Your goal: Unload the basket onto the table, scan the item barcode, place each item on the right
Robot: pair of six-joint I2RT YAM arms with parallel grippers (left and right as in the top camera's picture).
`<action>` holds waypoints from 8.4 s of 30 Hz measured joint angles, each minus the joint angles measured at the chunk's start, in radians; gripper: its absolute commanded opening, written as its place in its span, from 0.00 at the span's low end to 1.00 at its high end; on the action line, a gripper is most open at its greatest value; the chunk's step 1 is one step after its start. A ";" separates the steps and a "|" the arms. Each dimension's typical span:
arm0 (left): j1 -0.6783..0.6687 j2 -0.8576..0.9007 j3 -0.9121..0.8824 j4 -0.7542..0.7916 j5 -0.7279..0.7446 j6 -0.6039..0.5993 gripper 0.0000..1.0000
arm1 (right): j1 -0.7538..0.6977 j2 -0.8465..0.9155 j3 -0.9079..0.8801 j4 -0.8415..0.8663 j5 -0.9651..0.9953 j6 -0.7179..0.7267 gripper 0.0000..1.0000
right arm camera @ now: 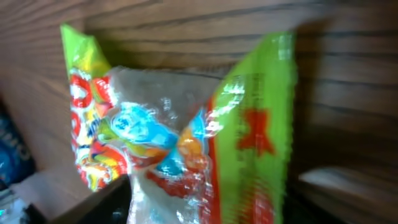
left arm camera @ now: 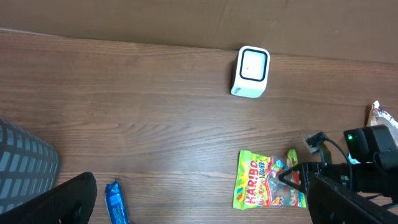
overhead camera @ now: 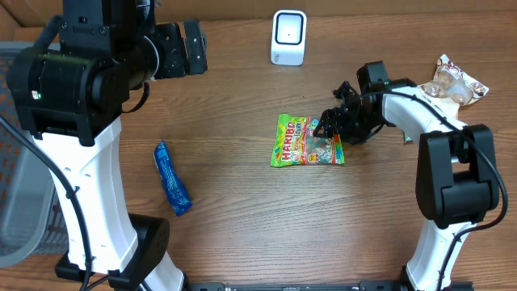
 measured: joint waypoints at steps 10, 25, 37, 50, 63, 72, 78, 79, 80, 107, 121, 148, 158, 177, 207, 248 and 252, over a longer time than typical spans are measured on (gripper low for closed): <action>0.000 0.000 0.000 0.000 0.000 0.000 1.00 | 0.041 -0.011 -0.079 0.117 -0.035 0.036 0.18; 0.000 0.000 0.000 0.000 0.000 0.000 1.00 | 0.108 -0.044 0.030 -0.036 0.151 0.130 0.04; 0.000 0.000 0.000 0.000 0.000 0.000 1.00 | 0.328 -0.317 0.128 -0.219 0.998 0.288 0.04; 0.000 0.000 0.000 0.000 0.000 0.000 1.00 | 0.577 -0.230 0.127 -0.172 1.301 0.292 0.04; 0.000 0.000 0.000 0.000 0.000 0.000 1.00 | 0.786 -0.091 0.127 -0.142 1.218 0.204 0.48; 0.000 0.000 0.000 0.000 0.000 0.000 1.00 | 0.859 -0.091 0.183 -0.204 0.989 0.145 0.95; 0.000 0.000 0.000 0.000 0.000 0.000 1.00 | 0.716 -0.112 0.265 -0.222 0.748 0.159 0.99; 0.000 0.000 0.000 0.000 0.000 0.000 1.00 | 0.679 -0.120 0.266 -0.224 0.730 0.163 0.98; 0.000 0.000 0.000 0.000 0.000 0.000 1.00 | 0.635 -0.127 0.267 -0.230 0.680 0.171 0.97; 0.000 0.000 0.000 0.000 0.000 0.000 1.00 | 0.267 -0.055 0.072 -0.093 0.220 0.178 0.84; 0.000 0.000 0.000 0.000 0.000 0.000 1.00 | 0.278 -0.007 0.056 -0.064 0.315 0.291 0.69; 0.000 0.000 0.000 0.000 0.000 0.000 1.00 | 0.179 0.029 0.155 -0.299 0.542 0.472 0.84; 0.000 0.000 0.000 0.000 0.000 0.000 1.00 | 0.192 0.029 0.116 -0.222 0.409 0.472 0.78; 0.000 0.000 0.000 0.000 0.000 0.000 1.00 | 0.160 0.040 0.168 -0.019 0.438 0.148 0.86; 0.000 0.000 0.000 0.000 0.000 0.000 1.00 | 0.157 0.031 -0.004 0.364 0.253 0.355 0.09; 0.000 0.000 0.000 0.000 0.000 0.000 1.00 | 0.150 -0.303 -0.009 0.240 0.219 0.493 0.56; 0.000 0.000 0.000 0.000 0.000 0.000 1.00 | 0.132 -0.303 -0.011 0.177 0.274 0.529 0.60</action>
